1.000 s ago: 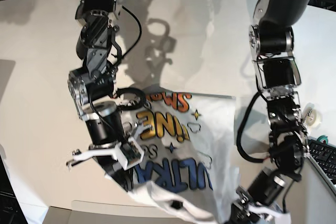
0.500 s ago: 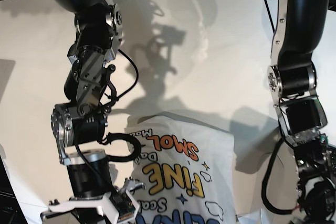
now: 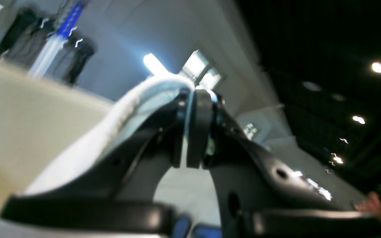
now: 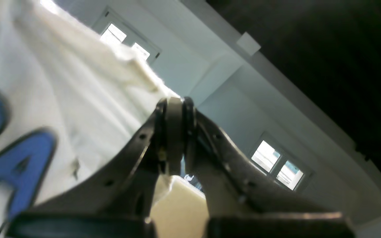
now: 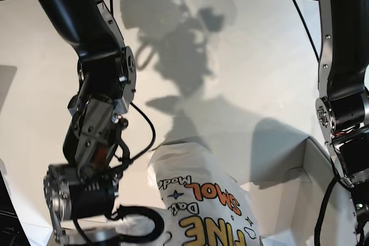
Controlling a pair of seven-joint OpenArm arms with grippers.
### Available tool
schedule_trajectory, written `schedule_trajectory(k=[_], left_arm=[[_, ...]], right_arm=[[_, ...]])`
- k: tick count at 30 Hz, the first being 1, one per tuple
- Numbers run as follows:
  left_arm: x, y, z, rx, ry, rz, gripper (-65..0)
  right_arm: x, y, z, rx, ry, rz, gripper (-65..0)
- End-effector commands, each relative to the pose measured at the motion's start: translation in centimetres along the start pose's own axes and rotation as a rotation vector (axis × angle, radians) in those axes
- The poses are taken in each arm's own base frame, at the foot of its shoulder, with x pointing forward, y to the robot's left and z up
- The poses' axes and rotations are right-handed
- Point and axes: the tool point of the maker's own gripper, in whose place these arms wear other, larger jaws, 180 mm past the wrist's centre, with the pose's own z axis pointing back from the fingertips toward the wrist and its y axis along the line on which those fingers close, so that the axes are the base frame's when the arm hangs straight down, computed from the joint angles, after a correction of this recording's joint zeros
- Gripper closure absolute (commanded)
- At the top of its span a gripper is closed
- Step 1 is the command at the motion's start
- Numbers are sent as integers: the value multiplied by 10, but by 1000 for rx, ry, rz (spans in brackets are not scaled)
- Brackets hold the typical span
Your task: Layout the t-shirt on the table in an organized manner, then fold the t-shirt properly
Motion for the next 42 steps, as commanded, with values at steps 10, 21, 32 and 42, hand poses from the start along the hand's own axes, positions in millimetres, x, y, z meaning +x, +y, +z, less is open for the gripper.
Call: schedule_trajectory(k=[10, 21, 32, 42], left_arm=[[33, 34, 5, 91, -95, 35, -2], [34, 50, 10, 131, -88, 46, -2], [32, 49, 9, 129, -83, 50, -2], [24, 47, 4, 120, -70, 62, -2]], right_arm=[[57, -58, -54, -112, -103, 37, 0], [12, -19, -27, -46, -16, 16, 0], [-117, 136, 107, 295, 317, -276, -189], [-88, 250, 160, 609, 316, -389, -299]])
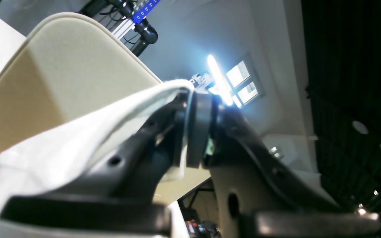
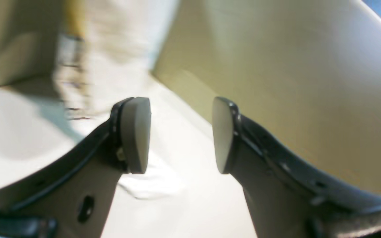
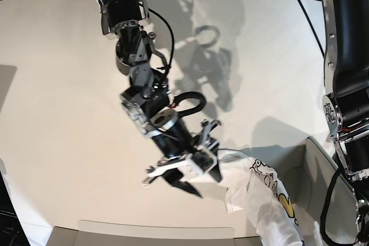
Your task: Layout the t-shirt on the table in an organized manner, then fold the t-shirt properly
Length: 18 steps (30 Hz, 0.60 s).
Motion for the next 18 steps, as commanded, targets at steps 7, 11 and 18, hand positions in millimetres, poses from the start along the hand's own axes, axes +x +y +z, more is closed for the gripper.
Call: schedule_trajectory(k=[7, 11, 18], left_arm=[[-2, -43, -14, -101, -2, 8, -2], [-14, -49, -20, -118, 17, 27, -2], [-38, -64, -31, -157, 47, 71, -2]], right_arm=[[13, 1, -34, -12, -56, 13, -299], [22, -1, -50, -70, -145, 4, -299], [13, 2, -60, -125, -173, -1, -299]])
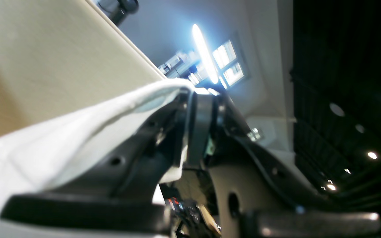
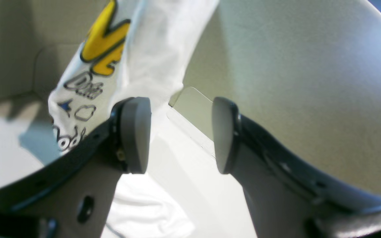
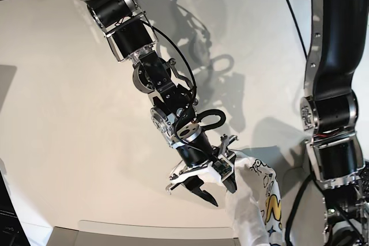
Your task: Layout the t-shirt on the table in an organized manner, then fold the t-shirt properly
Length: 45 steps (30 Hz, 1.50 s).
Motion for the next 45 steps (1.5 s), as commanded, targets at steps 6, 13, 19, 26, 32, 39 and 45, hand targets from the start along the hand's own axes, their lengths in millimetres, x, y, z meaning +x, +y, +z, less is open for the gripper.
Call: schedule_trajectory(k=[6, 13, 19, 26, 32, 39, 45], left_arm=[[0, -46, -16, -103, -25, 30, -2], [-27, -59, -30, -126, 10, 82, -2], [-44, -70, -38, -150, 36, 106, -2], [-50, -77, -40, -168, 43, 112, -2], [-48, -81, -39, -177, 39, 105, -2], [-47, -81, -39, -176, 38, 104, -2], [-47, -81, -39, -178, 37, 103, -2]], right_arm=[[23, -17, -15, -72, -108, 15, -299], [27, -35, -23, -139, -147, 37, -299], [33, -49, -27, -186, -165, 50, -299], [44, -61, -31, -213, -185, 62, -299], [48, -67, -36, -219, -187, 72, -299], [25, -98, -35, -292, -132, 35, -298], [27, -112, -35, -323, -133, 27, -298]])
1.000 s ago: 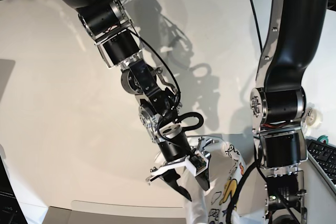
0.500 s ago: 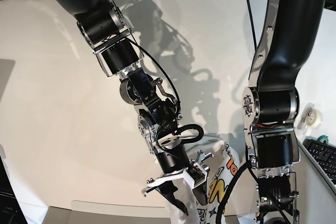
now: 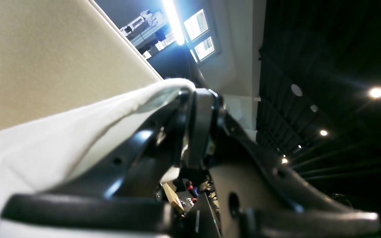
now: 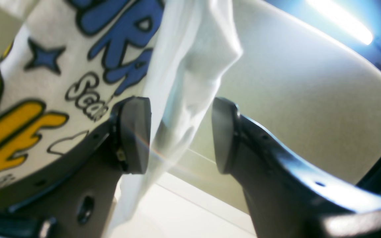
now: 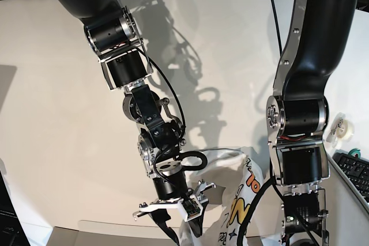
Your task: Layout the t-shirt on the table in an organized manner, then fold the t-shirt properly
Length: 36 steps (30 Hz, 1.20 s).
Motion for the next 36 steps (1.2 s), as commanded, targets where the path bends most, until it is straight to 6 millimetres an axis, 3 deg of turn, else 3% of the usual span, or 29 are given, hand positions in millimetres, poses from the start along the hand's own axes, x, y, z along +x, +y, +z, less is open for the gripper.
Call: schedule_trajectory(k=[1, 9, 21, 28, 36], left_arm=[[21, -38, -4, -82, -44, -29, -2], [22, -37, -3, -81, -46, -31, -2], [32, -33, 3, -67, -60, -46, -2], [32, -33, 3, -67, -60, -46, -2], [33, -33, 3, -66, -61, -47, -2]], right_arm=[[31, -11, -10, -33, -82, -1, -298], [35, -15, -13, -39, -92, 3, -298], [18, -49, -14, -126, -44, -36, -298], [11, -45, -11, -120, -29, -39, -298], [-11, -35, -13, -92, 28, -33, -298]])
